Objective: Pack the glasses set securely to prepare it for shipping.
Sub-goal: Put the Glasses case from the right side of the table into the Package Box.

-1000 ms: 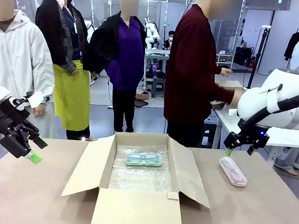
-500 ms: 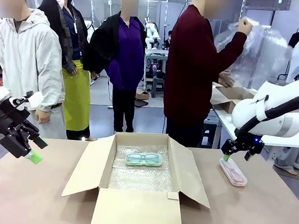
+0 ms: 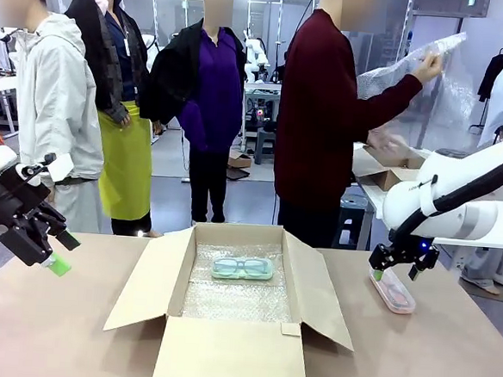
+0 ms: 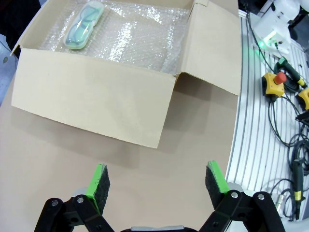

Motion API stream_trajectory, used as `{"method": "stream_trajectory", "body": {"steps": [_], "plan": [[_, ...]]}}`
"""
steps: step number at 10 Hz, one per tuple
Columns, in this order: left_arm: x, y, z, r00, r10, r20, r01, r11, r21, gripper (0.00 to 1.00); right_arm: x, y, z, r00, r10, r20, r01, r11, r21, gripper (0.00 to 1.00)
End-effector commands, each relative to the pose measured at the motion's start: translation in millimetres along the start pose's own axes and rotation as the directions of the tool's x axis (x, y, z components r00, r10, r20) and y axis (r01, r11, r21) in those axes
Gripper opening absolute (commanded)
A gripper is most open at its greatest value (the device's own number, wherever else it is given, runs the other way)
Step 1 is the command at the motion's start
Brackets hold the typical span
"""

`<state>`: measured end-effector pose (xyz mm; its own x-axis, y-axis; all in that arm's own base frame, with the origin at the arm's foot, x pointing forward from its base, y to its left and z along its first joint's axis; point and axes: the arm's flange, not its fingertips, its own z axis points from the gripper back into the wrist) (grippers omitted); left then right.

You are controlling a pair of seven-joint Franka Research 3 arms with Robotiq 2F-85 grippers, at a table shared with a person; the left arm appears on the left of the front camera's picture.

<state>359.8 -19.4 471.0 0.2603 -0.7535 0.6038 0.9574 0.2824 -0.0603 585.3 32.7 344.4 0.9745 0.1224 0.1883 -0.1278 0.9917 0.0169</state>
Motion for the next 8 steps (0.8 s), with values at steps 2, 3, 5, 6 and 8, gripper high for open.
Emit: {"method": "stream_trajectory", "body": {"steps": [2, 3, 5, 6, 8], "plan": [[-1.6, 0.7, 1.2, 0.999, -0.015, 0.028, 0.016, 1.000, -0.013, 1.00, 3.0, 3.4, -10.6, 0.999, -0.051, -0.011, 0.051, 0.998, -0.031, 1.00], [-1.6, 0.7, 1.2, 0.999, -0.015, 0.028, 0.016, 1.000, -0.013, 1.00, 2.8, 4.3, -15.0, 0.999, -0.049, -0.013, 0.049, 0.999, -0.021, 1.00], [-1.6, 0.7, 1.2, 0.999, -0.015, 0.028, 0.016, 1.000, -0.013, 1.00, 3.2, 2.4, -22.2, 0.998, -0.055, -0.026, 0.055, 0.998, -0.015, 1.00], [-1.6, 0.7, 1.2, 0.999, -0.015, 0.028, 0.016, 1.000, -0.013, 1.00, 4.1, 1.0, -25.6, 0.998, -0.059, -0.027, 0.058, 0.998, -0.013, 1.00], [-1.6, 0.7, 1.2, 0.999, -0.015, 0.028, 0.016, 1.000, -0.013, 1.00, 7.4, -1.3, -36.4, 0.997, -0.070, -0.019, 0.070, 0.998, -0.003, 1.00]]}}
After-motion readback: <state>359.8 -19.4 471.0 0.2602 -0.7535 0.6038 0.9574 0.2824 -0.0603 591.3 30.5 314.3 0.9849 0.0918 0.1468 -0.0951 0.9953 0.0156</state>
